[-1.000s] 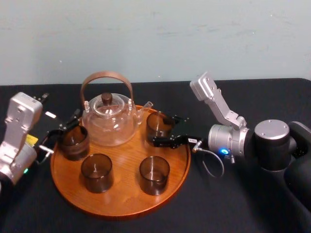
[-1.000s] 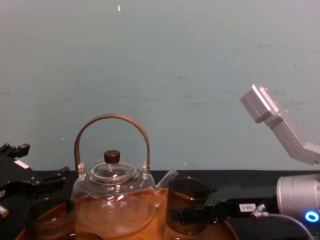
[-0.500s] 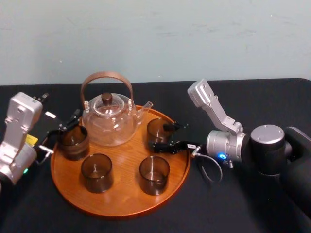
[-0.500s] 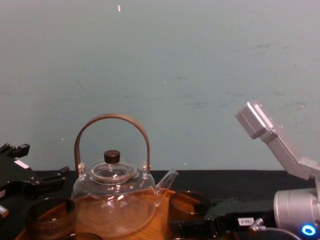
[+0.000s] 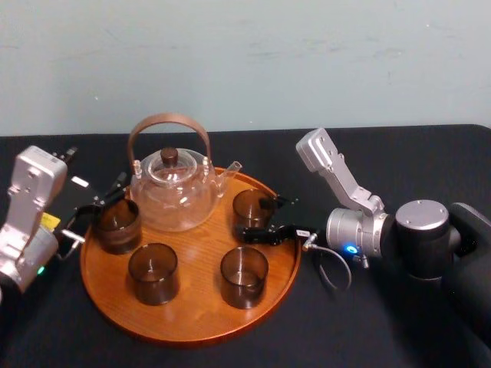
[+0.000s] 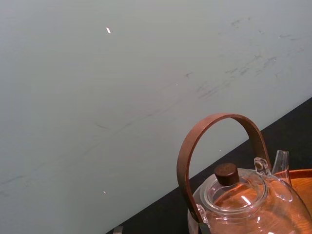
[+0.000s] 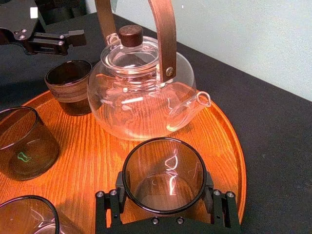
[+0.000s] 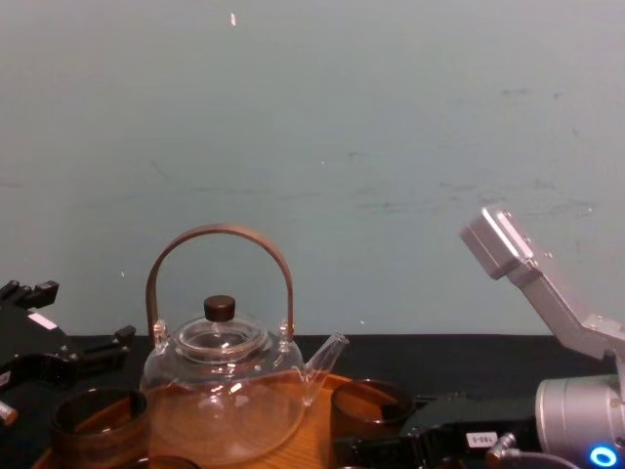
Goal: Pick up the glass from the table and place it on the tray.
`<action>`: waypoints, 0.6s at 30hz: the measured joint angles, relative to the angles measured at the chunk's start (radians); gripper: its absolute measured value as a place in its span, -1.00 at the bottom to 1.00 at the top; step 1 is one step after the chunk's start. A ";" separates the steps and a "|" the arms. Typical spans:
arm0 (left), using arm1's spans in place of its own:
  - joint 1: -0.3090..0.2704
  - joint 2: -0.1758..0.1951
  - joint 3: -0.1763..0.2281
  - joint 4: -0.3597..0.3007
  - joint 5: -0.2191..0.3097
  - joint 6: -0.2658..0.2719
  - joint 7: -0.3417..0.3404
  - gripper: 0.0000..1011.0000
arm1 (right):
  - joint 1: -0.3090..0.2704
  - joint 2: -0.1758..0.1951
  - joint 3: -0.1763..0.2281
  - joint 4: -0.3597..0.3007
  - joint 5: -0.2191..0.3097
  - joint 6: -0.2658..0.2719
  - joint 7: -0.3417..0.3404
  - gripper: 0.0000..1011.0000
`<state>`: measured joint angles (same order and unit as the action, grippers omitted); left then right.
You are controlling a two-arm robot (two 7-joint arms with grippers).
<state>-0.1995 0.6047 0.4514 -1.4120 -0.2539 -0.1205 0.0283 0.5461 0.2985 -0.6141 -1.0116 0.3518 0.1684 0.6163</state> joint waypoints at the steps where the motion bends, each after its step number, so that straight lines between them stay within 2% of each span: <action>1: 0.000 0.000 0.000 0.000 0.000 0.000 0.000 0.98 | 0.000 0.000 0.000 0.000 0.000 0.000 0.000 0.79; 10: 0.000 0.000 0.000 0.000 0.000 0.000 0.000 0.98 | -0.001 0.001 0.000 0.001 0.000 0.002 0.000 0.80; 15: 0.000 0.000 0.000 0.000 0.000 0.000 0.000 0.98 | -0.002 0.001 -0.001 0.002 -0.002 0.006 0.000 0.98; 18: 0.000 0.000 0.000 0.000 0.000 0.000 0.000 0.98 | -0.002 0.001 -0.001 0.002 -0.002 0.006 0.000 0.98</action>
<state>-0.1995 0.6047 0.4514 -1.4120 -0.2539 -0.1205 0.0283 0.5444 0.2997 -0.6148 -1.0095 0.3500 0.1740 0.6166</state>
